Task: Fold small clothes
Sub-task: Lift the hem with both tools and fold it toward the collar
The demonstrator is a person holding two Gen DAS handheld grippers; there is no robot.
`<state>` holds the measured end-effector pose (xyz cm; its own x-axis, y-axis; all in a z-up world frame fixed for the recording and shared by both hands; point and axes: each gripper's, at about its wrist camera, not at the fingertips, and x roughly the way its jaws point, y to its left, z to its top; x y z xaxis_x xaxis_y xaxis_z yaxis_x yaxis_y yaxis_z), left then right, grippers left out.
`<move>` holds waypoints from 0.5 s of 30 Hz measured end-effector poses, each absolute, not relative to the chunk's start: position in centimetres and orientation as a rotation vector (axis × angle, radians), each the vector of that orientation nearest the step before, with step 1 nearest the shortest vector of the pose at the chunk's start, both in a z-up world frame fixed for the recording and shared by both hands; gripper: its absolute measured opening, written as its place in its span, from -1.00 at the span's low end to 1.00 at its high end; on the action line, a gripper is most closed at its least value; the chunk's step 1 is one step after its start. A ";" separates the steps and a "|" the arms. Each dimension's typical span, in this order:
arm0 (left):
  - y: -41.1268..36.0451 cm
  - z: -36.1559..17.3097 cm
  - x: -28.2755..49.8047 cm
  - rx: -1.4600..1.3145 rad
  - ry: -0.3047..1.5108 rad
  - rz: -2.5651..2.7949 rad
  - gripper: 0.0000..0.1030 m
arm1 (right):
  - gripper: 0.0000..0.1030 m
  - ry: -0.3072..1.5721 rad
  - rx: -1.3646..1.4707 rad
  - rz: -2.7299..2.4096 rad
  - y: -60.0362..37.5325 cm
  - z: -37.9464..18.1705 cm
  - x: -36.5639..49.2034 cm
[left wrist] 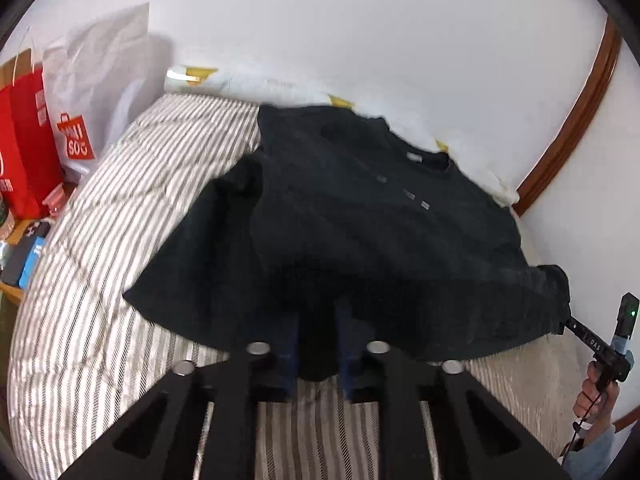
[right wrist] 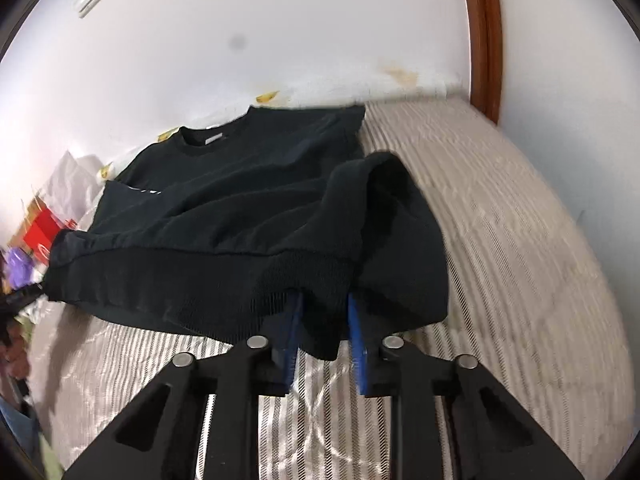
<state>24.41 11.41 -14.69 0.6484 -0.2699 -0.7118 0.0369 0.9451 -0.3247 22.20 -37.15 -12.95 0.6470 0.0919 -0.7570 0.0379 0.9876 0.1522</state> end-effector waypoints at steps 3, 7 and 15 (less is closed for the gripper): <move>11.6 -13.4 24.6 -0.301 0.810 -0.188 -0.83 | -0.80 0.840 0.155 0.052 -37.2 -12.0 22.3; 11.3 -11.8 25.6 -0.277 0.766 -0.181 -0.86 | -0.82 0.791 0.253 0.100 -38.2 -10.3 23.1; 11.4 -9.4 30.0 -0.293 0.717 -0.170 -0.87 | -0.85 0.682 0.306 0.149 -37.5 -6.2 27.3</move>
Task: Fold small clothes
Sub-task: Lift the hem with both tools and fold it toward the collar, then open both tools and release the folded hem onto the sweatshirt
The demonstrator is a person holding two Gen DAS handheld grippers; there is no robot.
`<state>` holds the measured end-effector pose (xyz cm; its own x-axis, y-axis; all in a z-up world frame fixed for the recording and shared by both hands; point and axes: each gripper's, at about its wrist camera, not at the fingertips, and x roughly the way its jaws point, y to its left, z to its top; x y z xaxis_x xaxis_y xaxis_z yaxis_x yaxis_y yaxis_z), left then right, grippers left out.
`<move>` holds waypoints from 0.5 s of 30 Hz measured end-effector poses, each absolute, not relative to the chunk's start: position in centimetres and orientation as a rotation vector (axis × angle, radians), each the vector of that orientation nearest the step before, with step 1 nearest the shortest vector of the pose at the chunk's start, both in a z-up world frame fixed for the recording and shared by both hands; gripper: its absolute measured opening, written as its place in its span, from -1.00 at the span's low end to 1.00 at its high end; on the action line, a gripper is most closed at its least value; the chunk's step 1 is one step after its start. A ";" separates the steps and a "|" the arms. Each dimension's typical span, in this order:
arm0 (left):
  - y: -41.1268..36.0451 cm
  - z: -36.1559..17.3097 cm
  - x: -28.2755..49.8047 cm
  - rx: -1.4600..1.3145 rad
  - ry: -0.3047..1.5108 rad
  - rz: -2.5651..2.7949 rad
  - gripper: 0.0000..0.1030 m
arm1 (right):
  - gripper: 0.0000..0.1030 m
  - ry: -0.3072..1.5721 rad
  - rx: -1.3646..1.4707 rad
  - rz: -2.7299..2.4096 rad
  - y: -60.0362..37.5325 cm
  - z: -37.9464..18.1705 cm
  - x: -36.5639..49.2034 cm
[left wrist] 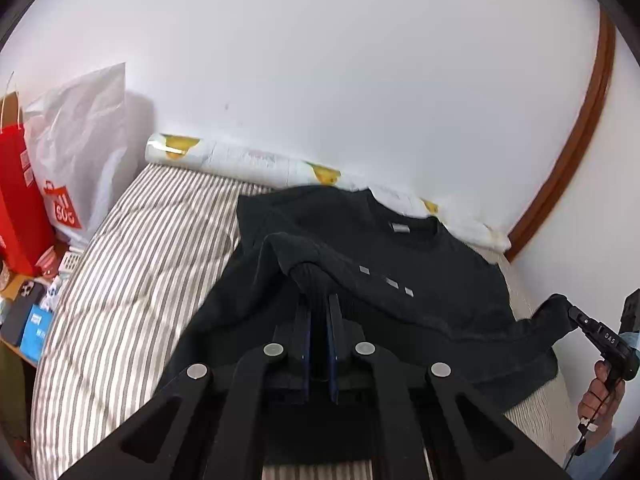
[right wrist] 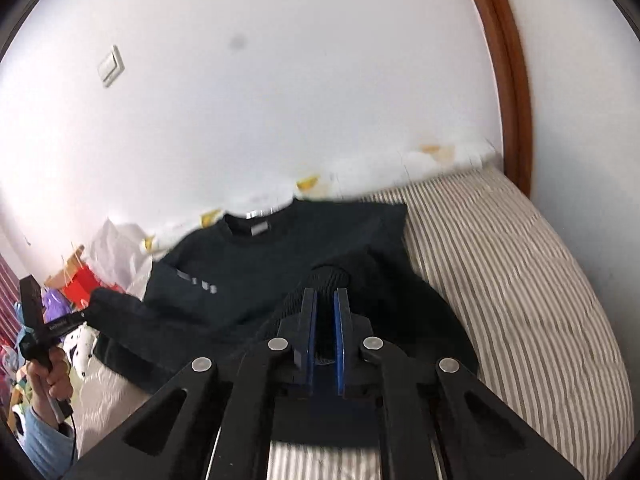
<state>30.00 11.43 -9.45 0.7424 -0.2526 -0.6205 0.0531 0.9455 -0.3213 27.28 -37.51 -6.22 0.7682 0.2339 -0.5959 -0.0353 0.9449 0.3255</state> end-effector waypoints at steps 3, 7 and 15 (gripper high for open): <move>11.3 -9.5 31.8 -0.316 0.714 -0.162 -0.88 | -0.86 0.668 0.317 0.158 -37.5 -5.9 29.5; 10.7 -10.0 34.4 -0.324 0.725 -0.138 -0.88 | -0.86 0.657 0.357 0.158 -38.1 -6.0 32.6; 11.0 -12.5 39.2 -0.388 0.775 -0.120 -0.87 | -0.86 0.676 0.395 0.151 -38.7 -8.0 38.8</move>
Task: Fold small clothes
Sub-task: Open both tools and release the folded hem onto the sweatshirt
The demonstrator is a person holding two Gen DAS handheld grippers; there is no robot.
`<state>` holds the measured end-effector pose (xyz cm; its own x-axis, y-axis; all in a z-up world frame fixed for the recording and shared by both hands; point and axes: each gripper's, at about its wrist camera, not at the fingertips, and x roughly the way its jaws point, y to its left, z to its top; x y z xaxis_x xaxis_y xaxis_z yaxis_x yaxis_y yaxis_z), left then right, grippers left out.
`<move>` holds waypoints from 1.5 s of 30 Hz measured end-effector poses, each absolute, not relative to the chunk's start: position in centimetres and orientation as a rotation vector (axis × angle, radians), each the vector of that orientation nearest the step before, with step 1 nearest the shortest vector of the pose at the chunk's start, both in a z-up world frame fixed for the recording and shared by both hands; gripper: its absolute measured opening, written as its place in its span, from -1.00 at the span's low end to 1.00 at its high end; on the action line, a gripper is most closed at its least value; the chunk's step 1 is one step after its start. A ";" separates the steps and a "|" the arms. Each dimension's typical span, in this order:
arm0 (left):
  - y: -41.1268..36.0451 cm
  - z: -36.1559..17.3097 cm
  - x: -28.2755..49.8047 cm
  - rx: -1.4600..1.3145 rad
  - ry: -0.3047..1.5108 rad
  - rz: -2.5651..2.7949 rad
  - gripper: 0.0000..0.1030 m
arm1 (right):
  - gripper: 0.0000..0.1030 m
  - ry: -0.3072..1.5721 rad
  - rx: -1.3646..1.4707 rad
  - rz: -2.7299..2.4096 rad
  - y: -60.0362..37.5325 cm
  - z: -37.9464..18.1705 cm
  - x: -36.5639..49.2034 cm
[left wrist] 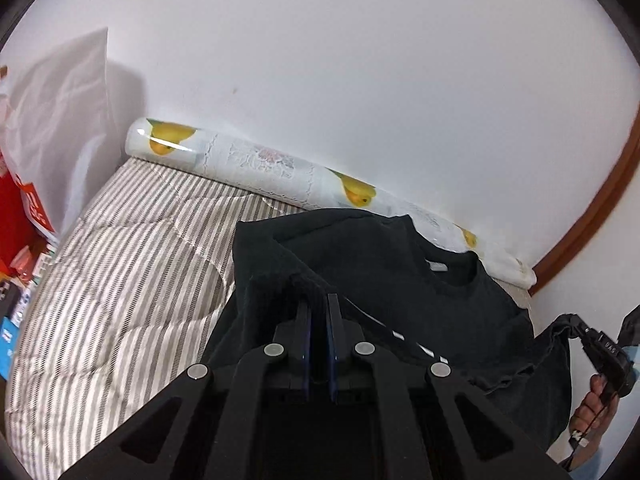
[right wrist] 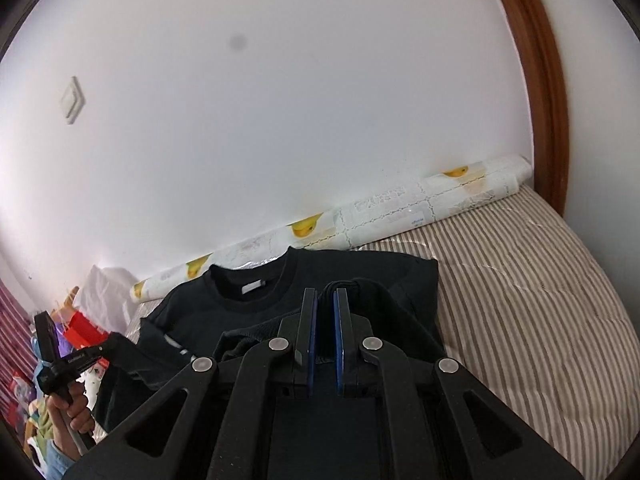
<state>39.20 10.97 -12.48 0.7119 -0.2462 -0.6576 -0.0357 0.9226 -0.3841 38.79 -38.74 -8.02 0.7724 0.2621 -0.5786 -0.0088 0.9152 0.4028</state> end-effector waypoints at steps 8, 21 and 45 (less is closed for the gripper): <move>10.4 -13.1 40.3 -0.350 0.806 -0.132 0.08 | -0.30 0.769 0.322 0.086 -37.7 -11.4 42.5; 9.8 -11.3 33.8 -0.183 0.795 -0.064 0.22 | -0.22 0.855 0.147 0.078 -35.9 -12.5 34.6; 15.5 -17.7 21.8 -0.524 0.859 -0.125 0.31 | 0.26 0.934 0.385 -0.001 -40.8 -16.0 20.3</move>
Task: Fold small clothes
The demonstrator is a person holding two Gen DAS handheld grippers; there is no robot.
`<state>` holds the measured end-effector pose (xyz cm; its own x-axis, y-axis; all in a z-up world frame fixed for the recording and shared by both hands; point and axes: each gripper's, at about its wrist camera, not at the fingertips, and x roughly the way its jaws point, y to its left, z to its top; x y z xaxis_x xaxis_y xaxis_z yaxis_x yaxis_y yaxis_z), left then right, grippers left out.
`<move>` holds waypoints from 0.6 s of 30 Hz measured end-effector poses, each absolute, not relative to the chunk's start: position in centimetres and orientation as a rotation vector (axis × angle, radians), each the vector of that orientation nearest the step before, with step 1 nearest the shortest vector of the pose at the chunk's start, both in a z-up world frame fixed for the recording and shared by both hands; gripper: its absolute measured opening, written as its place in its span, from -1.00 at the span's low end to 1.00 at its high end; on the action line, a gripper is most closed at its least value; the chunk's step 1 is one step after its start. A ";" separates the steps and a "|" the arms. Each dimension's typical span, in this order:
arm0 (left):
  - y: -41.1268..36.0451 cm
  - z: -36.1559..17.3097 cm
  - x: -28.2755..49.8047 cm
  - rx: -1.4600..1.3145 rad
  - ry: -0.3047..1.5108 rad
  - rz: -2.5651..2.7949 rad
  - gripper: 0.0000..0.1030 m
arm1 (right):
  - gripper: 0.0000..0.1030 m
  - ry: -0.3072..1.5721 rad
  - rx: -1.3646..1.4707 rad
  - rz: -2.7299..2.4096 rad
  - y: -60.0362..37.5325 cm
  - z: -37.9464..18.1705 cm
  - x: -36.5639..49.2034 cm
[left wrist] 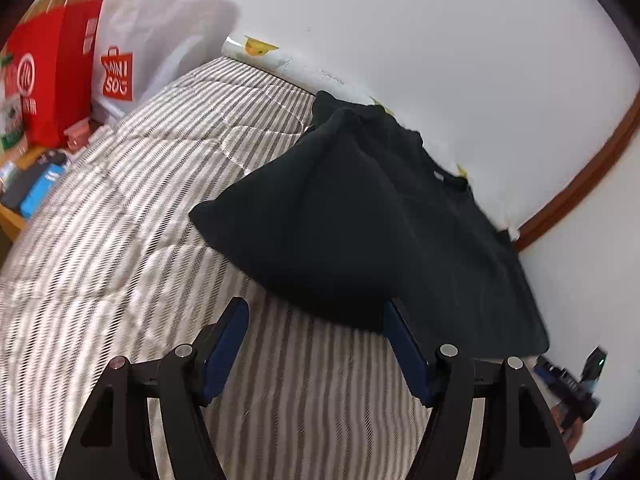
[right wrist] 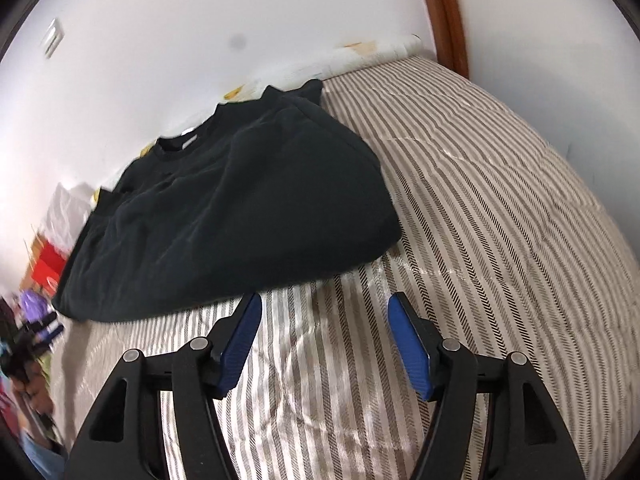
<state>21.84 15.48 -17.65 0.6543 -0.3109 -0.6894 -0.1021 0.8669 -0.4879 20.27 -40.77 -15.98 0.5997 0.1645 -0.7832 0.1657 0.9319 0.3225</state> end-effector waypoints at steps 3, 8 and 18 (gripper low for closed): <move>15.5 -18.2 22.9 -0.564 0.856 -0.128 0.31 | 0.26 0.904 0.451 0.004 -41.3 -15.7 20.8; 15.1 -19.0 24.5 -0.574 0.854 -0.117 0.28 | 0.36 0.872 0.525 -0.003 -41.7 -15.4 22.3; 14.1 -18.7 26.2 -0.499 0.884 -0.035 -0.31 | 0.09 0.869 0.638 -0.028 -42.0 -17.4 25.5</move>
